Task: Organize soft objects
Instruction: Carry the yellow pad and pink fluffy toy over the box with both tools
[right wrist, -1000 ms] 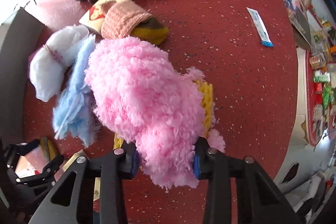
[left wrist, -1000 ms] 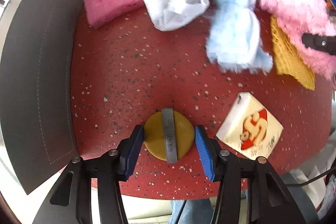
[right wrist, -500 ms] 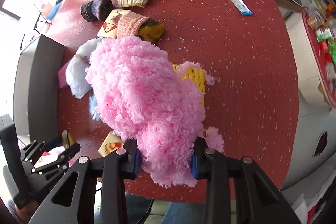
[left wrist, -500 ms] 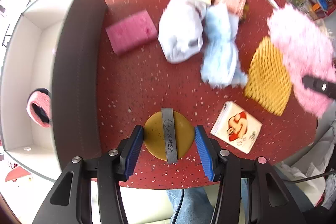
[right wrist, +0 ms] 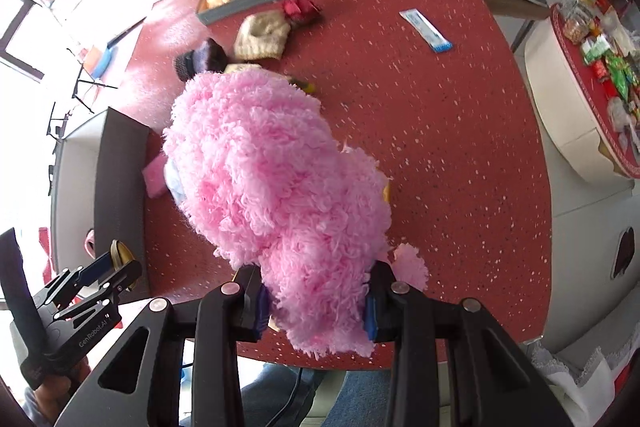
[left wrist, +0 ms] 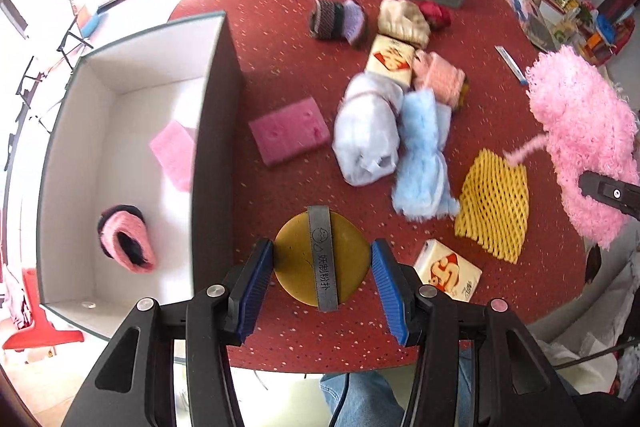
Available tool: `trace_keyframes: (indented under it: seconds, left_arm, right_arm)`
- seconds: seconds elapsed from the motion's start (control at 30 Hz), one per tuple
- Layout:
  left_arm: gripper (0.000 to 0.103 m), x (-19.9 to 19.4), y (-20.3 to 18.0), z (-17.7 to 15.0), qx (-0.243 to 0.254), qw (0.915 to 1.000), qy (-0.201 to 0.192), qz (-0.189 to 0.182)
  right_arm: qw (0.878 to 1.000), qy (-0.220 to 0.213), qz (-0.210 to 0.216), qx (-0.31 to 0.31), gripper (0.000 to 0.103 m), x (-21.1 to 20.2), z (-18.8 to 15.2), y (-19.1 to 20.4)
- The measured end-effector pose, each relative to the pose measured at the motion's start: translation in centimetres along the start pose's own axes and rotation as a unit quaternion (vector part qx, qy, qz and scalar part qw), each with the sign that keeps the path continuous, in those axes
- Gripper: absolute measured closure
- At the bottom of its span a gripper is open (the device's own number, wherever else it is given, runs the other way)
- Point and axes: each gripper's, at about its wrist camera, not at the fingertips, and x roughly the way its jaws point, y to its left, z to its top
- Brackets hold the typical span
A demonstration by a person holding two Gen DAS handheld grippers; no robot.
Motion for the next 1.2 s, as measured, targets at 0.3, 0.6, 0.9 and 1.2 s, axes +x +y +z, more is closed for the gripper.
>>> trace_keyframes:
  seconds: [0.3,0.6,0.9,1.2]
  left_arm:
    - [0.051,-1.8,2.5,0.7,-0.035,0.9988,-0.033,0.010]
    - [0.051,-3.3,6.0,1.0,-0.088,0.9939,-0.059,0.032]
    - [0.051,-4.2,9.6,0.5,-0.143,0.9857,-0.071,0.053]
    - [0.051,-4.4,12.7,-0.6,-0.185,0.9772,-0.073,0.073]
  right_arm:
    - [0.999,-0.013,0.007,-0.044,0.065,-1.2,1.1,4.0]
    - [0.993,-0.013,0.010,-0.117,0.065,-1.2,2.2,9.6]
    - [0.981,-0.009,0.022,-0.193,0.065,-1.2,2.8,15.6]
    - [0.967,-0.002,0.038,-0.252,0.065,-0.8,2.6,20.8]
